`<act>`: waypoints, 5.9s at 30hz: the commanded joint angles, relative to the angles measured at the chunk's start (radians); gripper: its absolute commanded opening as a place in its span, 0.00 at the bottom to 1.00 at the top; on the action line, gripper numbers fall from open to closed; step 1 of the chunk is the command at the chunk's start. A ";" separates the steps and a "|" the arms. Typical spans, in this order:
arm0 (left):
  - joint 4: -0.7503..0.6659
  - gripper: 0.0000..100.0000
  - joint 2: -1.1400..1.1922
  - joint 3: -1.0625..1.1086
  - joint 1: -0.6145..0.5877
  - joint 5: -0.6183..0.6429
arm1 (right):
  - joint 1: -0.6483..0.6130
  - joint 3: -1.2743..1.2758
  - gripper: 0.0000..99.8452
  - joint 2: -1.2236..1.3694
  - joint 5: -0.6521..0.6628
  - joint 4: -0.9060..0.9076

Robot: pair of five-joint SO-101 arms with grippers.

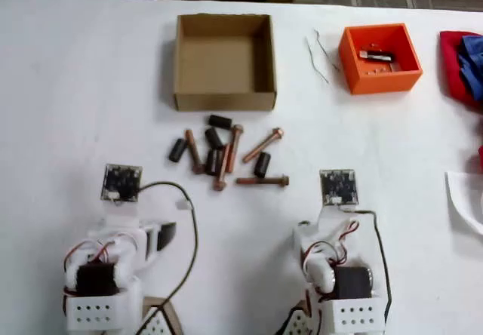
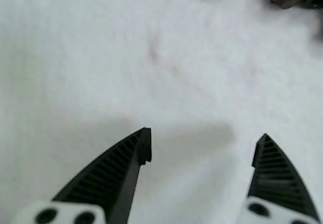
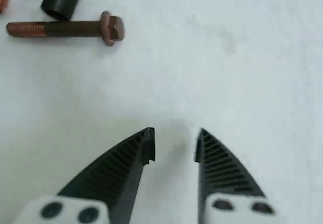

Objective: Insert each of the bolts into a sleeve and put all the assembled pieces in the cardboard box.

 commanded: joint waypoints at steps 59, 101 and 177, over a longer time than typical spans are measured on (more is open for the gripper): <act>-0.015 0.34 -0.026 0.019 0.005 -0.005 | -0.005 0.009 0.02 -0.018 0.068 -0.173; -0.015 0.34 -0.026 0.019 0.005 -0.005 | -0.282 -1.160 0.14 1.362 0.021 -0.117; -0.015 0.34 -0.026 0.019 0.005 -0.005 | -0.255 -1.714 0.19 2.230 -0.149 0.005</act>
